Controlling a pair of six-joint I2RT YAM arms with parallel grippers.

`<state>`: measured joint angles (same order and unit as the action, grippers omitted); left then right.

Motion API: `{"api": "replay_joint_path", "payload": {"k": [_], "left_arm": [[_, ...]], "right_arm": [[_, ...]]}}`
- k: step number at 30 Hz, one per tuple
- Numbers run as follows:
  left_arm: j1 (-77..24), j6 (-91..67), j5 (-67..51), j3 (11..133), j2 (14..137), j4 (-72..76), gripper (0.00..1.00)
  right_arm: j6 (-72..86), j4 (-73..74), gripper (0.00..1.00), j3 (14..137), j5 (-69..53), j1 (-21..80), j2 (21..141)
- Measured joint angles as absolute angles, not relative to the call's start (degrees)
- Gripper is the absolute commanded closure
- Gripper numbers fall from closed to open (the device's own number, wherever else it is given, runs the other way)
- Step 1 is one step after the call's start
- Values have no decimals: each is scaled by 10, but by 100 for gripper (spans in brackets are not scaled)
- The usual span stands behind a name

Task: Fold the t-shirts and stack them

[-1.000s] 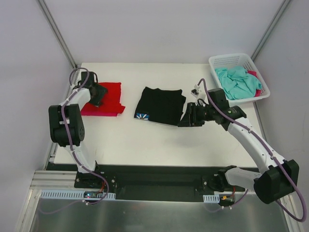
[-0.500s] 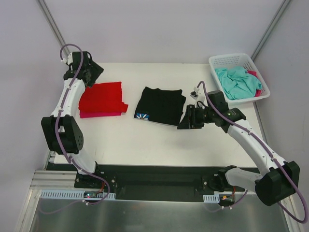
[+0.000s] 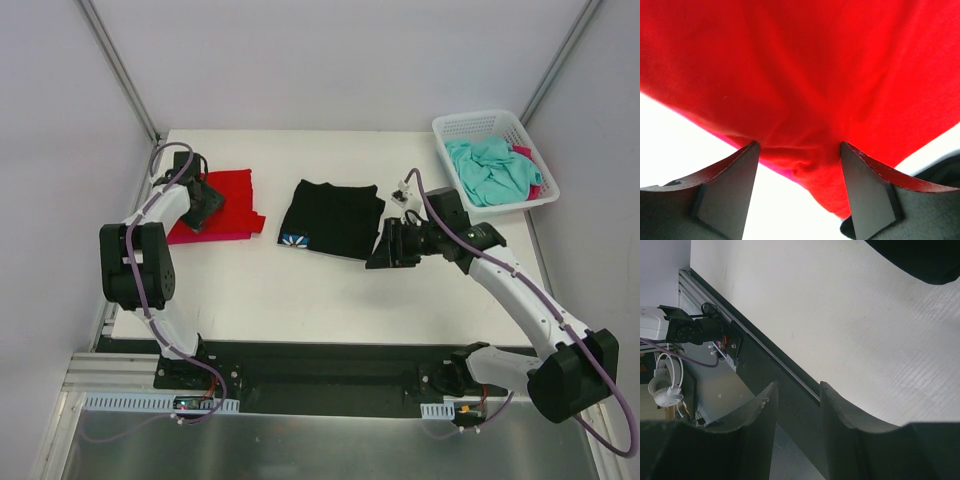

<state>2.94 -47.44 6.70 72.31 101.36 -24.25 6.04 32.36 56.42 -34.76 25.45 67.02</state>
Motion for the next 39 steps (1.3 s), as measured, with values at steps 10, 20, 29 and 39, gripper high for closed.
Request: {"api": "replay_joint_path", "payload": {"k": [10, 20, 29, 39], "left_arm": [[6, -494, 65, 590, 927, -202, 34], [-33, -498, 72, 581, 837, -219, 33], [-7, -473, 119, 786, 908, -220, 33], [23, -497, 98, 851, 1152, -191, 35]], "right_arm": [[67, 324, 59, 564, -348, 258, 667], [68, 324, 58, 564, -347, 258, 665], [67, 324, 59, 565, -347, 259, 665], [52, 343, 59, 569, -334, 259, 666]]}}
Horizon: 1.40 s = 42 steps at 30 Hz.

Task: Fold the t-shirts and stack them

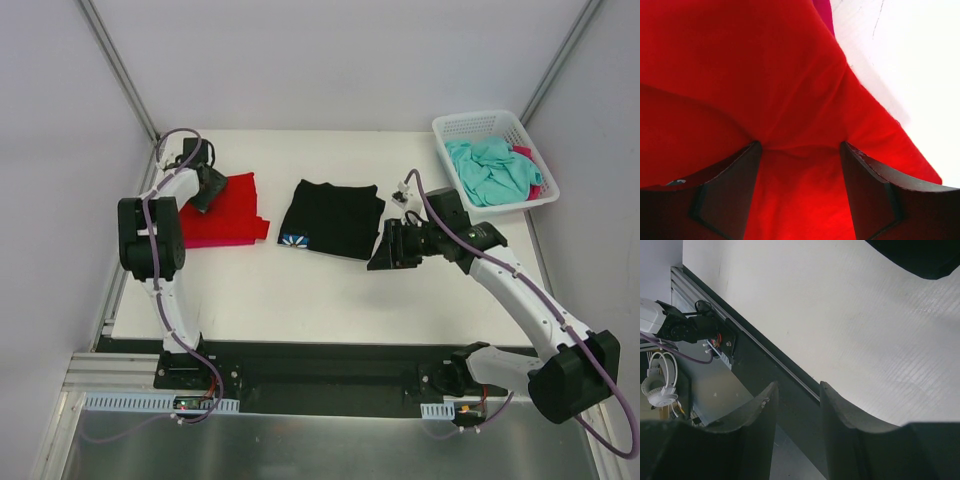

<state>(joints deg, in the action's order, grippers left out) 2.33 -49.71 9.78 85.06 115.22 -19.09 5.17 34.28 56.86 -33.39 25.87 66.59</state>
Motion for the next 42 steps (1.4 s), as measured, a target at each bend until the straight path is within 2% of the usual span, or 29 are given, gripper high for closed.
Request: {"api": "replay_joint_path", "payload": {"k": [14, 33, 42], "left_arm": [[-17, -582, 68, 672, 1065, -50, 35], [-178, -702, 78, 666, 1084, 10, 35], [-214, -782, 97, 507, 985, 80, 35]], "right_arm": [[48, 356, 59, 580, -334, 259, 673], [36, 395, 59, 580, -319, 259, 638], [37, 398, 59, 577, -317, 259, 614]]}}
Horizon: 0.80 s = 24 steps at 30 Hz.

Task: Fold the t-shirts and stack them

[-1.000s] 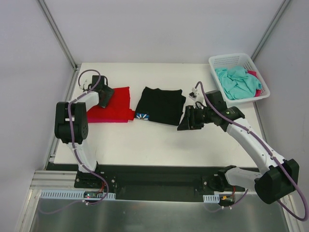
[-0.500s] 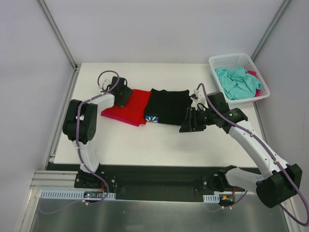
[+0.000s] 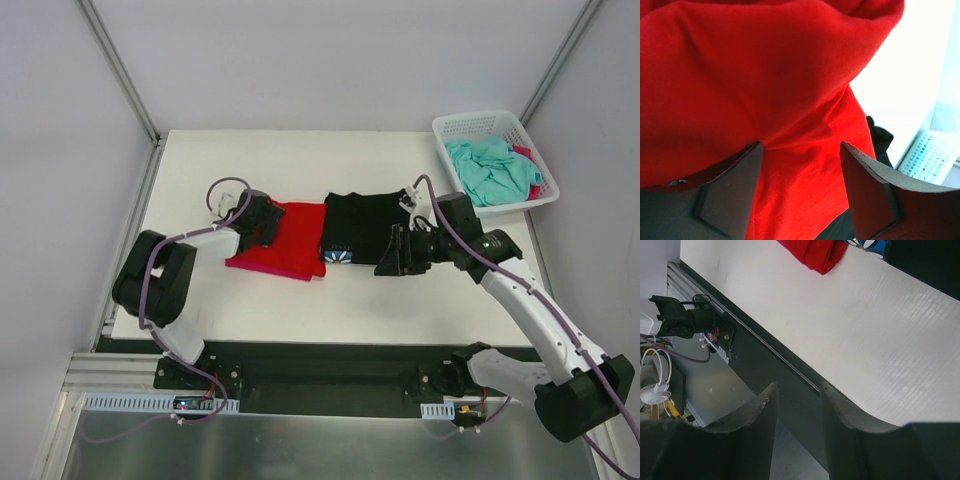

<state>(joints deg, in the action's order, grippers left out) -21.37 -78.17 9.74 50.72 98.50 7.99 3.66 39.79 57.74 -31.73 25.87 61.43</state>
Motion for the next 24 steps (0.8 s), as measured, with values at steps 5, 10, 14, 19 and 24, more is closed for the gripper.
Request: {"api": "replay_joint_path", "payload": {"k": [5, 10, 14, 19, 24], "left_arm": [[-220, -823, 101, 410, 899, 85, 35], [-222, -844, 110, 363, 846, 76, 35], [-222, -848, 115, 356, 828, 54, 35], [-222, -850, 116, 356, 819, 35, 35], [-226, -858, 123, 343, 799, 21, 35]], "right_arm": [[39, 400, 59, 573, -317, 259, 601], [40, 404, 59, 573, -317, 259, 588], [40, 412, 59, 573, -313, 259, 576], [40, 421, 58, 573, -307, 260, 569], [41, 429, 58, 573, -302, 260, 562]]}}
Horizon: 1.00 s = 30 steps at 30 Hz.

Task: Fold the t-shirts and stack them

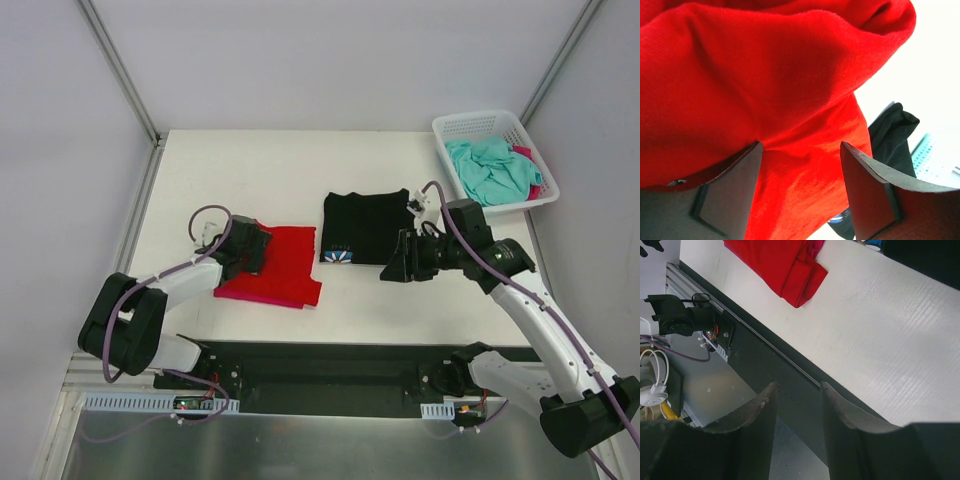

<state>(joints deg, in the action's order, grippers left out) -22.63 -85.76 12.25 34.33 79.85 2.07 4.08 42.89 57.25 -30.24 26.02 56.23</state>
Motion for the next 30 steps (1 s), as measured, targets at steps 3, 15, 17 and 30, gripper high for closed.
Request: {"api": "replay_joint_path", "payload": {"k": [3, 15, 17, 30], "left_arm": [[-233, -864, 129, 330, 773, 3, 34], [-263, -910, 157, 309, 725, -45, 34], [-271, -909, 161, 310, 719, -54, 35], [-293, -565, 73, 583, 760, -154, 37]], "right_arm": [[41, 430, 57, 573, -297, 260, 556], [45, 446, 57, 573, -284, 260, 533], [46, 451, 56, 573, -281, 260, 522], [44, 474, 9, 545, -174, 261, 477]]}}
